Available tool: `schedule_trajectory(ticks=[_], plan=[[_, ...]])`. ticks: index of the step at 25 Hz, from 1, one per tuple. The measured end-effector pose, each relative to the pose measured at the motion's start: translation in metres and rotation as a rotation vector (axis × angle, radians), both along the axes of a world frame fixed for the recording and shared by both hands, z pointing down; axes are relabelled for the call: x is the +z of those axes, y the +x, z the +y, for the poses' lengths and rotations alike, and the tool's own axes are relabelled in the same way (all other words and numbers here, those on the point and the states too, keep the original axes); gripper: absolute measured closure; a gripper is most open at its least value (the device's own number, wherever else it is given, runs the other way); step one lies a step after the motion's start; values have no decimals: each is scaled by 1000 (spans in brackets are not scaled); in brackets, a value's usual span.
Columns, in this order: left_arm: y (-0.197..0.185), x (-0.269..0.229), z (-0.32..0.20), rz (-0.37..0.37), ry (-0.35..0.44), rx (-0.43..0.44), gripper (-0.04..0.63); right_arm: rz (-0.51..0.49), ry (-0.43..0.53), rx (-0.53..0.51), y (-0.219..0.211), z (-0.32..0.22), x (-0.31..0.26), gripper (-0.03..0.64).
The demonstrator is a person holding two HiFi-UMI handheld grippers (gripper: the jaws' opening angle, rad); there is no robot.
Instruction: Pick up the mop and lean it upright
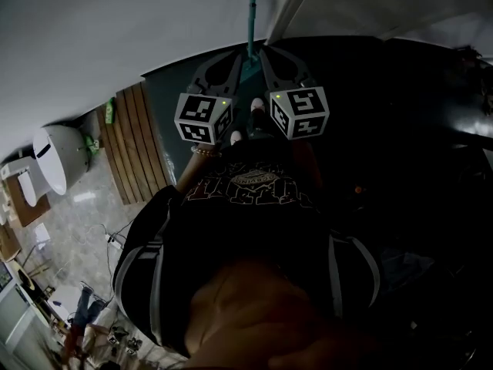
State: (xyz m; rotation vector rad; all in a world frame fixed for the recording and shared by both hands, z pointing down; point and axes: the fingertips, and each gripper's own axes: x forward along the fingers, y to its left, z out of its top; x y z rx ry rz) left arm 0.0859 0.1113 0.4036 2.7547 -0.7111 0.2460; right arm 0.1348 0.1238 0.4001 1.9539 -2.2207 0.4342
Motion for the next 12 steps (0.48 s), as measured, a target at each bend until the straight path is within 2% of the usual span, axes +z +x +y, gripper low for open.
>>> schedule_trajectory(ticks=[12], plan=[[67, -1, -72, -6, 1, -98, 557, 5, 6, -94, 71, -82, -1, 597]])
